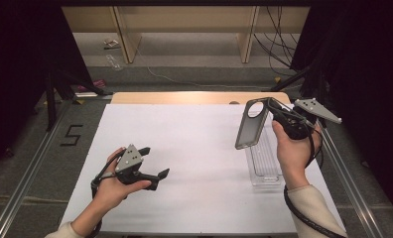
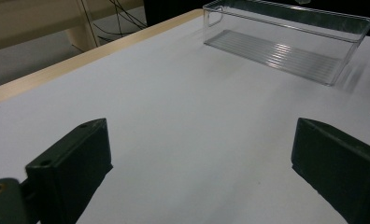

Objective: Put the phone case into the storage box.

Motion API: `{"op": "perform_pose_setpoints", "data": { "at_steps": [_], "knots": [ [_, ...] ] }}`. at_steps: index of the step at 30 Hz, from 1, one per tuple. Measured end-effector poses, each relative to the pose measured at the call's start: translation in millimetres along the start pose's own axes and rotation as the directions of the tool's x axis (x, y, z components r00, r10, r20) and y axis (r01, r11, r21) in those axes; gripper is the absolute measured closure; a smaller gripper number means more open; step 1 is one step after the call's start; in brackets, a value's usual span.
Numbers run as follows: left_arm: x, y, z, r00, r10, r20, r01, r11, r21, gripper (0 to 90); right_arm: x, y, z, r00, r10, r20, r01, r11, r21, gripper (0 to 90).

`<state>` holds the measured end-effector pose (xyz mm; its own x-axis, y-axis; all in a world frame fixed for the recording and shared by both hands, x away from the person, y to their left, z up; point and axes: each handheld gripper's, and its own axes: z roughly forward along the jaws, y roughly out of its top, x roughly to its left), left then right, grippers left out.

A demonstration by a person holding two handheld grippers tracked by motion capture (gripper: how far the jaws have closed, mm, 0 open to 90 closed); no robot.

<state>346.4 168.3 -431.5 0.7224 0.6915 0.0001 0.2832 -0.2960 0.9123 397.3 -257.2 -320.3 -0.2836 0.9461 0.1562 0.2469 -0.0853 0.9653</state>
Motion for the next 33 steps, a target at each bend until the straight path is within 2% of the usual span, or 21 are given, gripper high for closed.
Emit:
{"op": "perform_pose_setpoints", "data": {
  "at_steps": [25,33],
  "knots": [
    [0.4,-0.2,0.1,1.0,-0.003,-0.001,0.003,1.0,-0.001,4.3,-22.4,2.4,-3.8,0.9975,0.039,0.059,-0.038,0.999,-0.021,89.1],
    [1.1,-0.2,-0.2,1.0,-0.007,-0.005,0.007,1.0,-0.003,4.4,-27.3,2.2,-3.9,0.9963,0.035,0.078,-0.033,0.999,-0.022,89.1]
  ]
}}
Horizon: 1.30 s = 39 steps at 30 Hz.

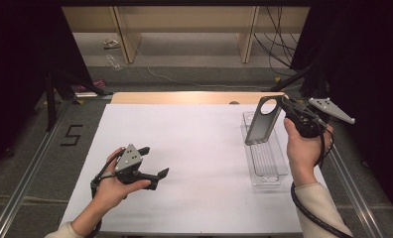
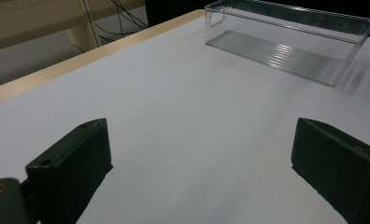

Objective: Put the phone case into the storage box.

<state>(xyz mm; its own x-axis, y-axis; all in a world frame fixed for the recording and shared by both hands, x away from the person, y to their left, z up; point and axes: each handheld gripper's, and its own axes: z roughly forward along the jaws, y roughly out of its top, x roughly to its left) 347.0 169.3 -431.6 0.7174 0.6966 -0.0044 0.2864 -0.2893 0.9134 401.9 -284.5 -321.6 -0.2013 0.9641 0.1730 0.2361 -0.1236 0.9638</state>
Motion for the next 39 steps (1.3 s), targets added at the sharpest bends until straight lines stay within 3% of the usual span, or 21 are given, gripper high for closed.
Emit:
{"op": "perform_pose_setpoints", "data": {
  "at_steps": [39],
  "knots": [
    [0.5,-0.3,0.4,1.0,-0.001,-0.003,0.001,1.0,-0.002,4.5,-14.9,-1.2,2.2,0.9988,0.006,0.049,-0.006,1.0,-0.001,89.2]
  ]
}}
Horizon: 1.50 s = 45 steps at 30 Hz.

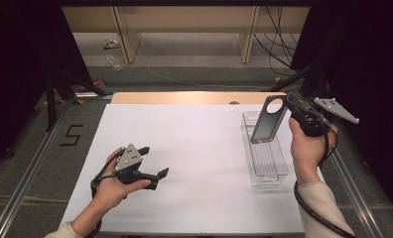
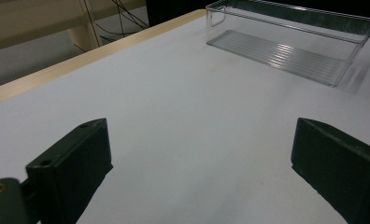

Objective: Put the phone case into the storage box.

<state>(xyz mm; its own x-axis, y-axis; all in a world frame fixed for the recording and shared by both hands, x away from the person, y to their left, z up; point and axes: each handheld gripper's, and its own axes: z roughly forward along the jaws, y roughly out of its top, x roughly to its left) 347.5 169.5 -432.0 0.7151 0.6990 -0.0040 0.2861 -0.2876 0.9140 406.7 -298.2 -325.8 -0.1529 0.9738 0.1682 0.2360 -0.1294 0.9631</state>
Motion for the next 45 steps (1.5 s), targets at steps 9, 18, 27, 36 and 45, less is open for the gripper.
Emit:
{"op": "perform_pose_setpoints", "data": {
  "at_steps": [9,18,27,36,45],
  "knots": [
    [0.2,-0.1,0.0,1.0,0.001,0.0,-0.001,1.0,0.002,4.5,-3.6,0.5,1.3,0.9999,0.001,0.01,-0.001,1.0,-0.006,89.2],
    [0.0,-0.3,0.4,1.0,0.004,0.001,-0.004,1.0,0.003,4.5,-5.7,1.6,2.5,0.9999,0.003,0.017,-0.003,1.0,-0.01,89.1],
    [-0.1,-0.2,0.5,1.0,0.004,0.0,-0.004,1.0,0.002,4.5,-8.0,2.7,3.9,0.9997,0.002,0.024,-0.002,1.0,-0.012,89.1],
    [0.0,-0.1,0.4,1.0,0.005,0.001,-0.005,1.0,0.002,4.5,-9.5,3.1,5.7,0.9997,0.005,0.022,-0.004,1.0,-0.012,89.1],
    [0.5,0.4,-0.1,1.0,0.005,0.001,-0.005,1.0,0.001,4.6,-11.7,3.0,7.5,0.9996,0.01,0.028,-0.01,1.0,-0.012,89.0]
  ]
}}
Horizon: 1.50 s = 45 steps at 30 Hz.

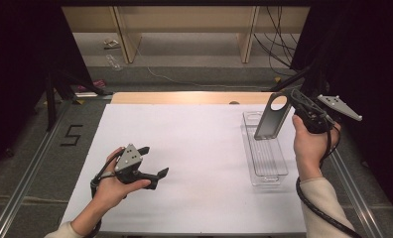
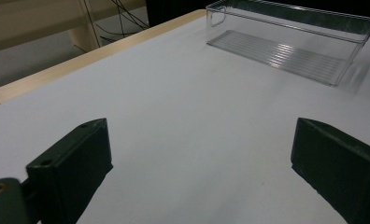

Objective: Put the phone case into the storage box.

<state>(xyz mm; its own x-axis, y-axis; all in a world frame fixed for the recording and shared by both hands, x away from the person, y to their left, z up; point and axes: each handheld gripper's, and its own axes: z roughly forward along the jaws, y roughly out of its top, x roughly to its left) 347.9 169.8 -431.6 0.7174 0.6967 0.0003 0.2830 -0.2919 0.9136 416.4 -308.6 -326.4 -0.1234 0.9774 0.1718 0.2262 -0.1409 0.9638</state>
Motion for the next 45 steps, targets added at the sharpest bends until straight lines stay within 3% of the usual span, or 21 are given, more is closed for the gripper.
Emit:
{"op": "perform_pose_setpoints", "data": {
  "at_steps": [45],
  "knots": [
    [0.4,-0.8,0.6,1.0,-0.005,0.001,0.005,1.0,0.001,4.6,-1.4,0.0,15.1,0.9999,-0.01,0.003,0.01,1.0,0.012,89.0]
  ]
}}
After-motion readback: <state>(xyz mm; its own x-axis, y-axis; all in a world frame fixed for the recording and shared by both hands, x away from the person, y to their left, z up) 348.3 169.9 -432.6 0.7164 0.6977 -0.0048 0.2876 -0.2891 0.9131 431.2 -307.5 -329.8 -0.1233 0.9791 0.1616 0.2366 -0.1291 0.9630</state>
